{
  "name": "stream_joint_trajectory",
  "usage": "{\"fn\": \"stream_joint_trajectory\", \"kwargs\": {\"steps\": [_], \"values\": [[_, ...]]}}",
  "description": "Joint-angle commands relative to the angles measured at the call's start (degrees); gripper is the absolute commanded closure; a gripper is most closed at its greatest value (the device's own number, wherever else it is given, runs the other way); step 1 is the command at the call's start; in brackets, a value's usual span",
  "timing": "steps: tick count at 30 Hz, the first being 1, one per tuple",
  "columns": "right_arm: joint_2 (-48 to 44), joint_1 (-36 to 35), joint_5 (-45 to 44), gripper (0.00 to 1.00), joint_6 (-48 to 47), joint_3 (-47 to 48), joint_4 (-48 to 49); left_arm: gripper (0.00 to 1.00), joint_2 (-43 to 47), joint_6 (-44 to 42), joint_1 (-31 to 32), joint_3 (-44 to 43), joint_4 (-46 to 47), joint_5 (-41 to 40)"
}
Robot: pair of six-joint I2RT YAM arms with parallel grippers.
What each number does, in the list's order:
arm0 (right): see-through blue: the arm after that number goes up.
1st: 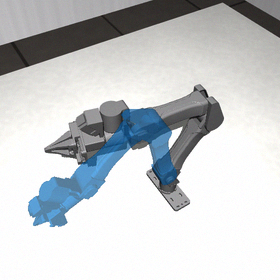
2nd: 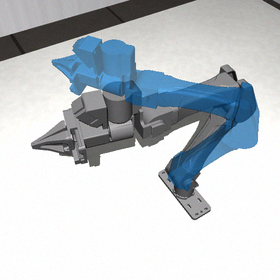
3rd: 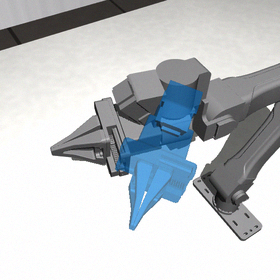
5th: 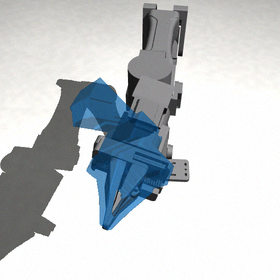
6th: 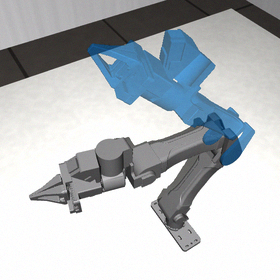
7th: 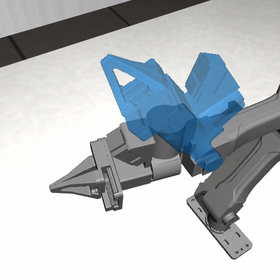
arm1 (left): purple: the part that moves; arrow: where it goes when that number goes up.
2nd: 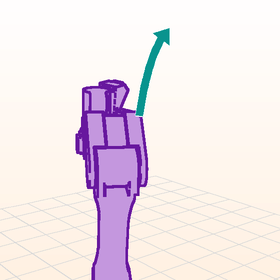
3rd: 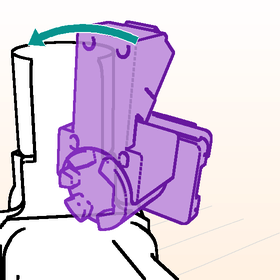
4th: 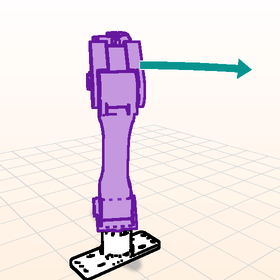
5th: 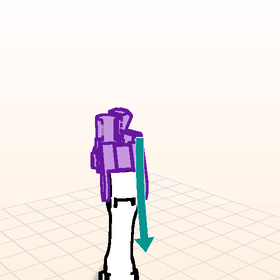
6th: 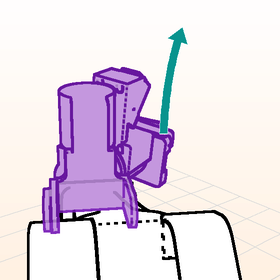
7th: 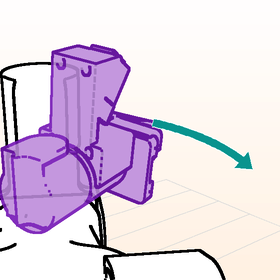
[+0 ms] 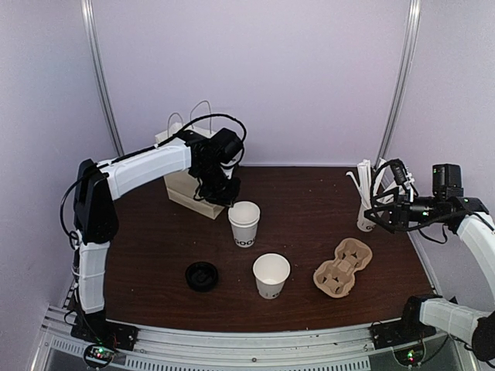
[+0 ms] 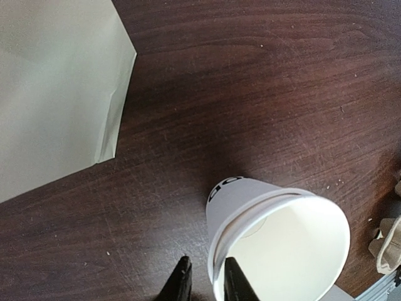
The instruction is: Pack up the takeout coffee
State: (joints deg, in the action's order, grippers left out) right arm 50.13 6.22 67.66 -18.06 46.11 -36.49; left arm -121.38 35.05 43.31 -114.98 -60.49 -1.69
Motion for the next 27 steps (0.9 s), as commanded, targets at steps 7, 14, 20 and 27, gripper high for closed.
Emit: {"fn": "stream_joint_trajectory", "kwargs": {"steps": [7,14,20,27], "values": [[-0.4,-0.6,-0.8,0.0,-1.7,-0.6,-0.4,1.0,-2.5,-1.1,-0.6,-3.9,0.5,0.8],[0.0,-0.7,-1.4,0.0,-1.9,-0.5,-0.4,1.0,-3.7,-2.1,-0.6,-7.8,3.5,-0.2],[-0.4,-0.7,-1.8,0.0,-2.1,-0.7,-0.6,1.0,-10.8,-1.4,-0.8,-18.7,5.5,-1.0],[-0.6,-0.7,-2.0,0.0,-2.5,-0.7,-0.9,1.0,-16.5,3.1,-1.5,-24.1,11.1,-1.8]]}}
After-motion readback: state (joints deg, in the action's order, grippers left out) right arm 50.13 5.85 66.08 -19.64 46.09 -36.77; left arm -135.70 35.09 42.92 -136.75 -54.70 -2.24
